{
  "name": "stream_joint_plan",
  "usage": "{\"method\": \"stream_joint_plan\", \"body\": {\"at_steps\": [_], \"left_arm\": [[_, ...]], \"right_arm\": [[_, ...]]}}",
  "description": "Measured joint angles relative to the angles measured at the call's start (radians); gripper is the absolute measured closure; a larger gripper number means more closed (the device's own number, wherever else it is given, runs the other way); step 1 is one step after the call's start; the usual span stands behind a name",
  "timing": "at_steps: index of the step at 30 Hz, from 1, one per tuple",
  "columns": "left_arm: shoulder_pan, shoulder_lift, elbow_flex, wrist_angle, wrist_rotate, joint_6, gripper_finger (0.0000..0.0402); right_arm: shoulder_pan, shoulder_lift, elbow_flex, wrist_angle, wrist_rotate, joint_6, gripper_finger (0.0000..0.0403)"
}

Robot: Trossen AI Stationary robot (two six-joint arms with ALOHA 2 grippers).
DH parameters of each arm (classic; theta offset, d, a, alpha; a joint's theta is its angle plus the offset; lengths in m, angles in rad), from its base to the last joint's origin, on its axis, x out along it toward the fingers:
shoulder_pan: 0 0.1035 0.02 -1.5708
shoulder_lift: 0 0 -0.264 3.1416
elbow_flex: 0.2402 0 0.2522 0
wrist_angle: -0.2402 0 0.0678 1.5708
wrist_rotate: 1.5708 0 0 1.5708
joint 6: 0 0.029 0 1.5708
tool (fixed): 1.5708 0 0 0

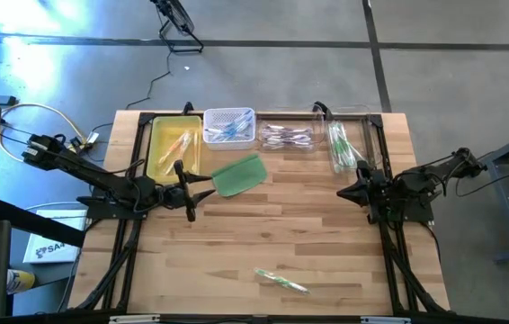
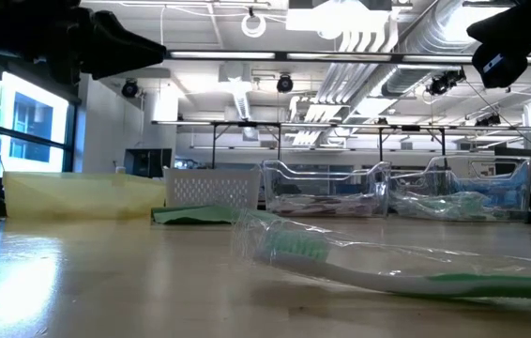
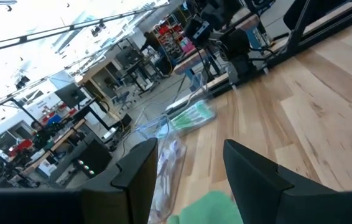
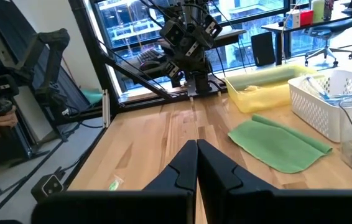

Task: Pick & Place Toothbrushes
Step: Put the green toothbrush into the right transparent bin

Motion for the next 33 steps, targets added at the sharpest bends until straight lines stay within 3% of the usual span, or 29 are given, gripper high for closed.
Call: {"method": "stream_joint_plan", "body": {"at_steps": [11,20,26,33], "left_arm": [[0.000,0.000,0.000,-0.010,0.001,-0.091,0.0224],[0.000,0.000,0.000,-0.088,0.087,-0.117,0.0224],[0.000,0.000,0.000,-0.052,0.088,-0.227,0.0224],[0.000,0.000,0.001,-0.049,0.089,-0.236,0.0224]], "right_arm": [[0.000,0.000,0.000,0.001,-0.064,-0.004,0.0401],[0.000,0.000,0.000,0.001,-0.071,-0.010,0.0401],[0.000,0.000,0.000,0.002,-0.076,-0.008,0.0401],[0.000,0.048,0.001,0.091,-0.093,-0.004,0.0401]]}}
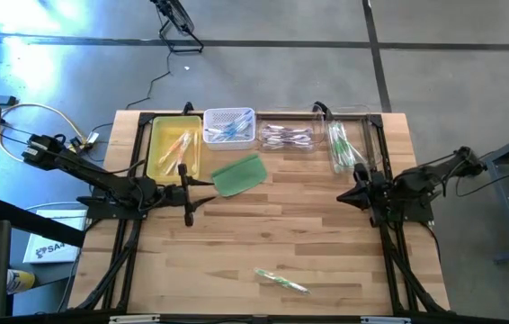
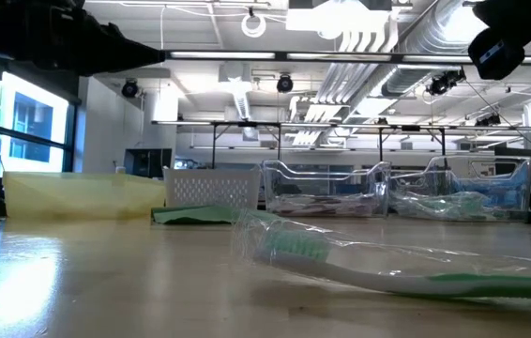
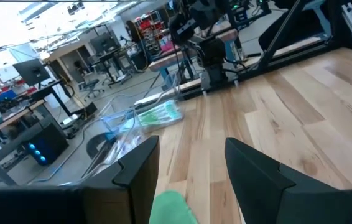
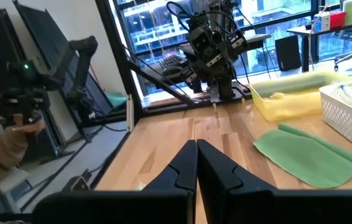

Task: Pick & Place Toothbrushes
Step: Put the green toothbrush into the right transparent bin

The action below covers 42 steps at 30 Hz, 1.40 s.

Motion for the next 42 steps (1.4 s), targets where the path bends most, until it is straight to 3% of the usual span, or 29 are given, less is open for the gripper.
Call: {"method": "stream_joint_plan", "body": {"at_steps": [14,29,35,42], "left_arm": [[0.000,0.000,0.000,-0.008,0.000,0.000,0.0224],[0.000,0.000,0.000,-0.018,-0.009,0.000,0.0224],[0.000,0.000,0.000,-0.042,-0.012,0.000,0.0224],[0.000,0.000,0.000,-0.045,-0.021,-0.002,0.0224]], "right_arm": [[0.000,0.413,0.036,0.106,0.033,0.091,0.0401],[0.059,0.716,0.229,0.103,0.046,0.107,0.0401],[0.051,0.793,0.238,0.258,0.113,0.083,0.0401],[0.046,0.882,0.238,0.441,0.109,0.106,0.0401]]}}
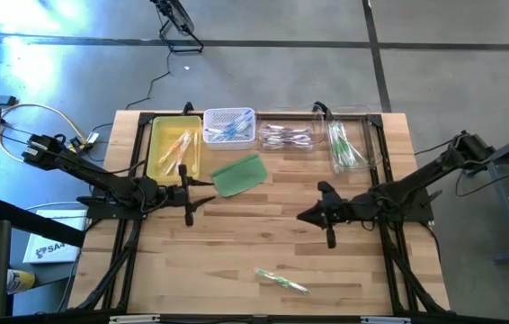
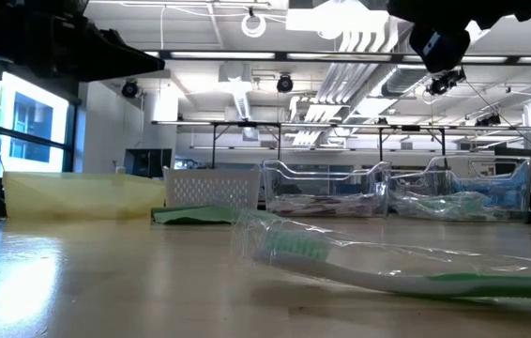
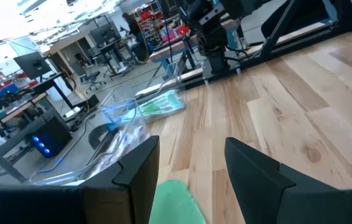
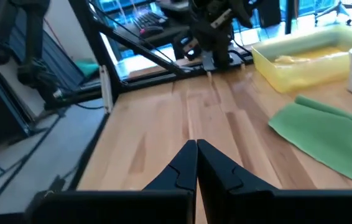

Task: Pick & Place Toothbrushes
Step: Put the green toothbrush into the right transparent bin

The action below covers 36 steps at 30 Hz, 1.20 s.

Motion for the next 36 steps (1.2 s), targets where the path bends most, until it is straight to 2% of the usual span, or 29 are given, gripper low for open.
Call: {"method": "stream_joint_plan", "body": {"at_steps": [6,10,20,36], "left_arm": [[0.000,0.000,0.000,0.016,0.033,-0.003,0.0224],[0.000,0.000,0.000,0.017,0.045,-0.001,0.0224],[0.000,0.000,0.000,0.001,0.044,0.001,0.0224],[0.000,0.000,0.000,-0.002,0.044,0.001,0.0224]], "right_arm": [[0.000,0.056,0.000,0.112,-0.013,0.000,0.0401],[0.000,0.067,0.000,0.121,-0.060,0.000,0.0401],[-0.001,0.069,0.000,0.187,-0.059,0.001,0.0401],[-0.001,0.069,0.000,0.183,-0.048,-0.005,0.0401]]}}
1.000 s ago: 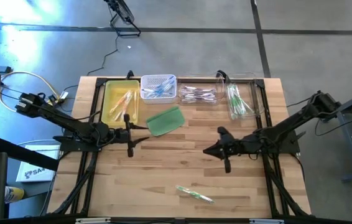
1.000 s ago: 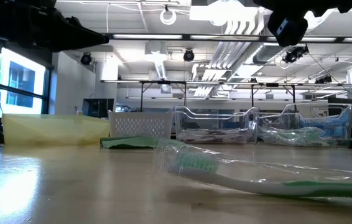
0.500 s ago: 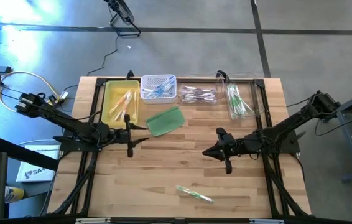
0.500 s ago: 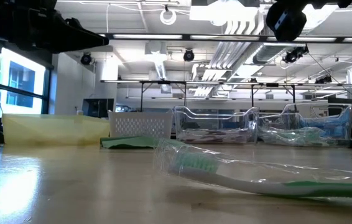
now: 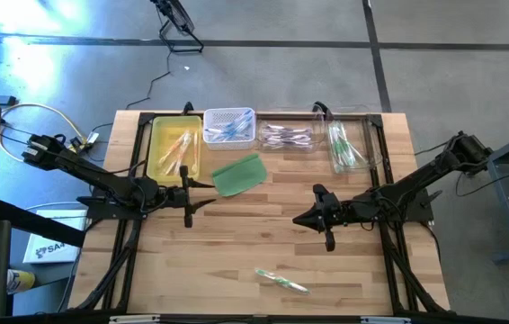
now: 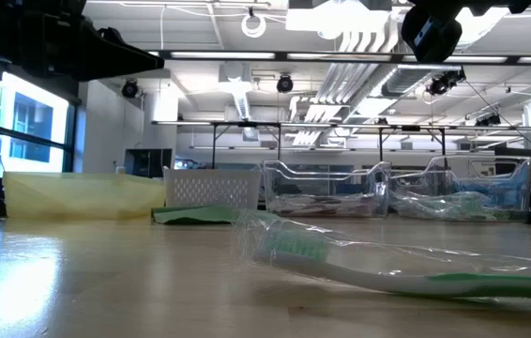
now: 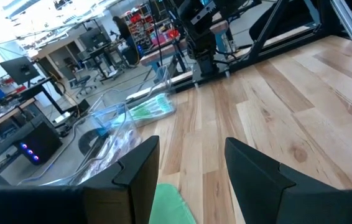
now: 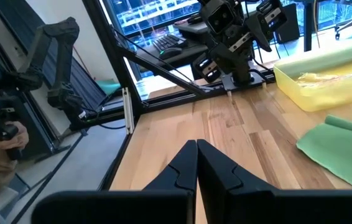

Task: Pick & Place Toothbrushes
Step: Put the green toothbrush into the right transparent bin

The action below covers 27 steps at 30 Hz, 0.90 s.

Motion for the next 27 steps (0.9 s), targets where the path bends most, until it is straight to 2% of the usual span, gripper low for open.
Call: {"method": "stream_joint_plan", "body": {"at_steps": [27], "left_arm": [[0.000,0.000,0.000,-0.014,0.000,0.000,0.0224]], "right_arm": [[0.000,0.000,0.000,-0.001,0.000,-0.052,0.0401]]}}
